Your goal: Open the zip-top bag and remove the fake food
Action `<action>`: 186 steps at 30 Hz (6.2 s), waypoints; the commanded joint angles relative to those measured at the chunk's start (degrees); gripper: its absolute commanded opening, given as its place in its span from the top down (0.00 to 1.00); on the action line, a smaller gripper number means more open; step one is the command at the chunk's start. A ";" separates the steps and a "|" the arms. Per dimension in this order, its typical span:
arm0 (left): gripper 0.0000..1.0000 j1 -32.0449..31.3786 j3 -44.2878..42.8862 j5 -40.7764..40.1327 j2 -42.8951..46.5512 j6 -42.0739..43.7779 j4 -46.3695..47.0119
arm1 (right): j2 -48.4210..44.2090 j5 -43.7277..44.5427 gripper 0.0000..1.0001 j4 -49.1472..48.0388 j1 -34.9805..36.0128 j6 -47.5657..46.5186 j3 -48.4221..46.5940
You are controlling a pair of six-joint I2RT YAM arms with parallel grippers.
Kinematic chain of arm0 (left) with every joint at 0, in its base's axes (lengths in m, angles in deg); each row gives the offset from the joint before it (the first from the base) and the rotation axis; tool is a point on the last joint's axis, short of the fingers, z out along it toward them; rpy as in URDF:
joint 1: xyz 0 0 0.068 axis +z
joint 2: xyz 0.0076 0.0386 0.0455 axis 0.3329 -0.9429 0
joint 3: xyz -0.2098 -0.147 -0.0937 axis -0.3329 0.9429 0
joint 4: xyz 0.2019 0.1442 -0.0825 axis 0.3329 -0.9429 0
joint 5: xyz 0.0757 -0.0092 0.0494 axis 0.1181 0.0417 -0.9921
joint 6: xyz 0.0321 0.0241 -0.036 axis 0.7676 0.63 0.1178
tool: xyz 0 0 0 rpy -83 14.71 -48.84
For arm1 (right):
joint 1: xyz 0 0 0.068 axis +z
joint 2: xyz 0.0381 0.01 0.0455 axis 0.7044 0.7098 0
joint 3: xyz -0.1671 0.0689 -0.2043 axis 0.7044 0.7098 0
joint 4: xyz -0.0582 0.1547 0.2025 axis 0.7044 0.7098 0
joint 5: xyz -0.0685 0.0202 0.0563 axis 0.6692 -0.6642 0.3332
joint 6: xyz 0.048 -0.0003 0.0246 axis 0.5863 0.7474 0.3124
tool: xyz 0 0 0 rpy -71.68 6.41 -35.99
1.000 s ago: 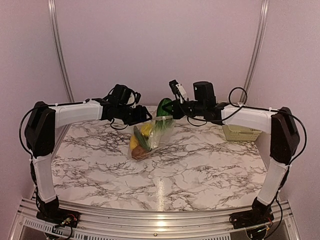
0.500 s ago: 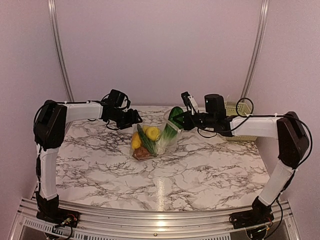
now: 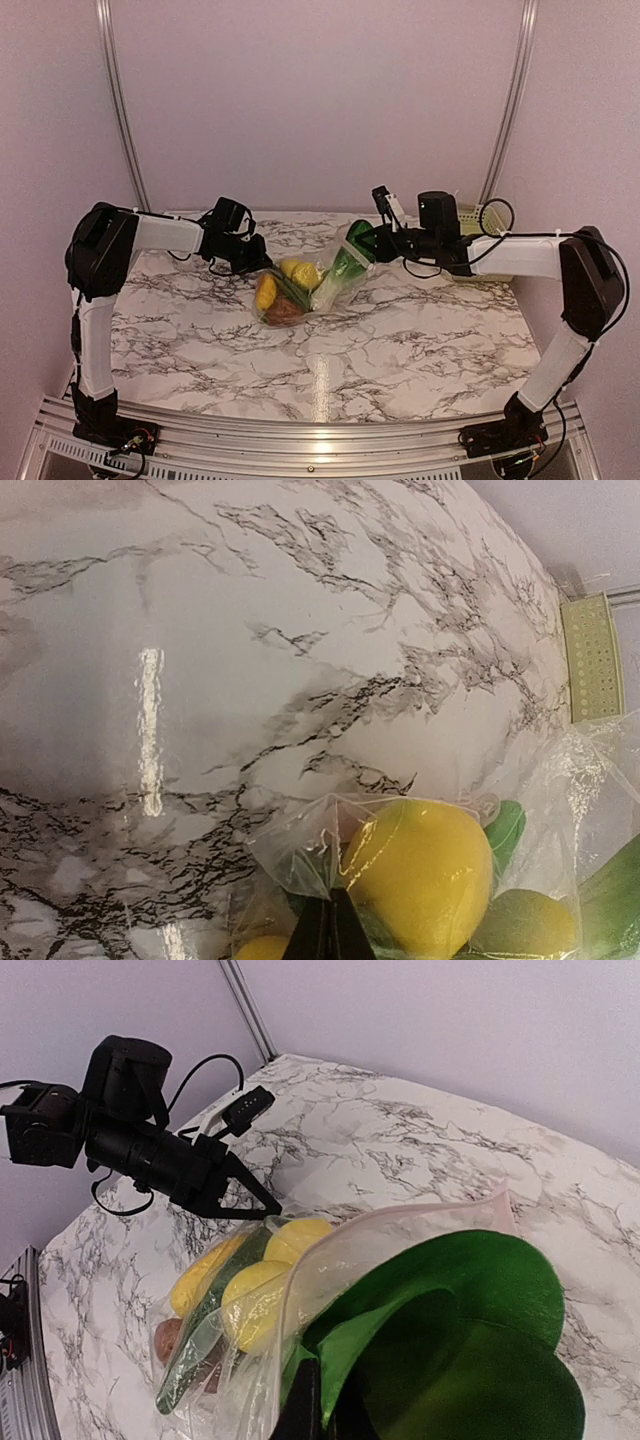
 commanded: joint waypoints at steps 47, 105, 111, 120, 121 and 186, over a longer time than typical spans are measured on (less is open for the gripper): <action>1.00 4.53 8.29 -7.90 9.84 5.90 -6.27 | 14.48 2.78 1.00 38.27 -39.81 -15.74 -33.83; 1.00 4.52 4.67 -3.45 6.20 7.02 -2.81 | 21.30 4.31 0.35 26.99 -28.64 -14.35 -41.81; 1.00 4.46 5.98 -1.21 6.60 7.29 0.99 | 16.69 -7.58 0.49 26.96 -19.49 -9.57 -35.49; 1.00 4.38 6.22 -0.24 6.39 8.75 2.61 | 23.58 -4.91 0.72 27.70 -11.51 -3.35 -35.46; 1.00 4.39 6.26 -0.37 6.52 8.93 2.57 | 24.78 -3.39 0.75 28.60 -11.44 -2.78 -36.29; 1.00 -3.20 13.03 0.86 6.87 8.53 8.41 | 37.01 14.81 0.41 50.51 7.29 -13.62 -43.01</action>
